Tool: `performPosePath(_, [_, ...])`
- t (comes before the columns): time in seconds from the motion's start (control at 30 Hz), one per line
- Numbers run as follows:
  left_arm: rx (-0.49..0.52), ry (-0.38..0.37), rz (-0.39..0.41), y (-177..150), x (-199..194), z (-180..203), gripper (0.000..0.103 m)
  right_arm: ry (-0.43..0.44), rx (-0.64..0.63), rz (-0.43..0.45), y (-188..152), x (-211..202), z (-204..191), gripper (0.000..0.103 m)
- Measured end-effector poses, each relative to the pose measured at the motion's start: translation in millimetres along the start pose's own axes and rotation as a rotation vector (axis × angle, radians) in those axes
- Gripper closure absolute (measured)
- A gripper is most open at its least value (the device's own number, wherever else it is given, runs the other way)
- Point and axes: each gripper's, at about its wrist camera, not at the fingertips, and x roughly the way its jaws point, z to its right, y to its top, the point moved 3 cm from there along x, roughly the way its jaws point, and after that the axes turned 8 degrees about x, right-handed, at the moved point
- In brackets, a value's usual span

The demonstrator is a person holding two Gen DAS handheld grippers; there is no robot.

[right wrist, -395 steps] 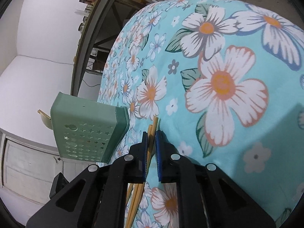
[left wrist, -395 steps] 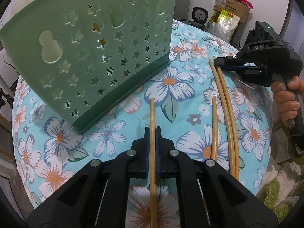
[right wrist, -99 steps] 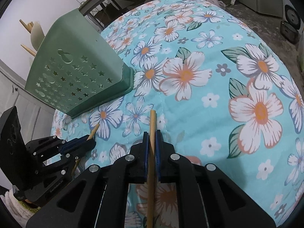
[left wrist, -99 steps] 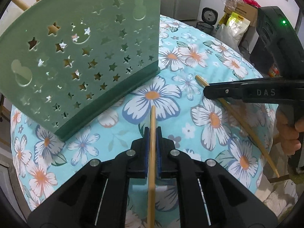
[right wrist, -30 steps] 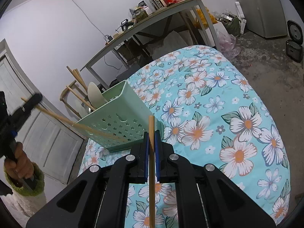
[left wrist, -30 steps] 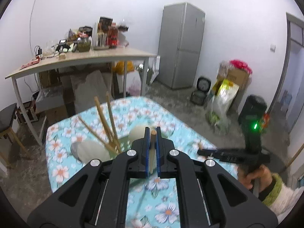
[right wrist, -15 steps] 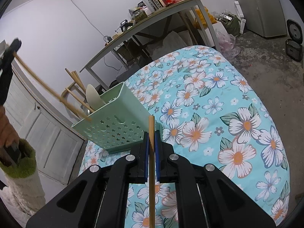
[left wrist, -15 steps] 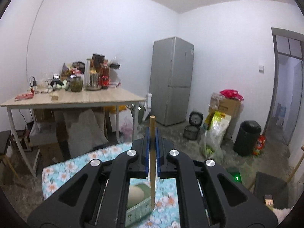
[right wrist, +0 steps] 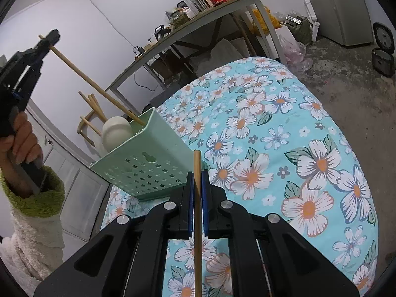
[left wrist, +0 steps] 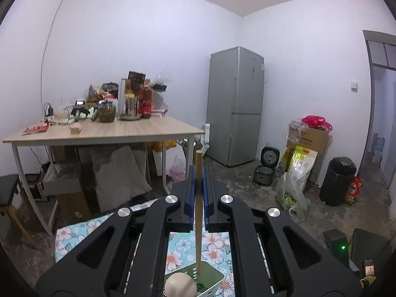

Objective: Organize utensils
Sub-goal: 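Lower the chopstick into the green holder and open the left gripper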

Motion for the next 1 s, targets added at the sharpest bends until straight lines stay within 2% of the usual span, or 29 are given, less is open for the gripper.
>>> performPosePath(0.4, [-0.056,-0.032,-0.151,-51,25,-3,0.097,-0.008,0.016,-0.007,-2,1,9,0.097])
performPosePath(0.47, [-0.061,-0.037,-0.167,-55,24,-3,0.091,-0.012,0.014,-0.001,-2,-1,7,0.097])
performPosePath(0.53, [-0.061,-0.034,-0.169,-56,22,-4,0.076,-0.015,0.011,0.005,-1,-4,6,0.097])
performPosePath(0.63, [-0.066,-0.027,-0.158,-57,13,-7,0.067,-0.019,0.003,0.015,0,-8,3,0.097])
performPosePath(0.83, [-0.092,-0.014,-0.119,-56,-14,-15,0.056,-0.016,-0.031,0.056,8,-22,-12,0.097])
performPosePath(1.0, [-0.106,-0.013,-0.086,-63,-44,-14,0.049,0.026,-0.09,0.14,29,-43,-40,0.097])
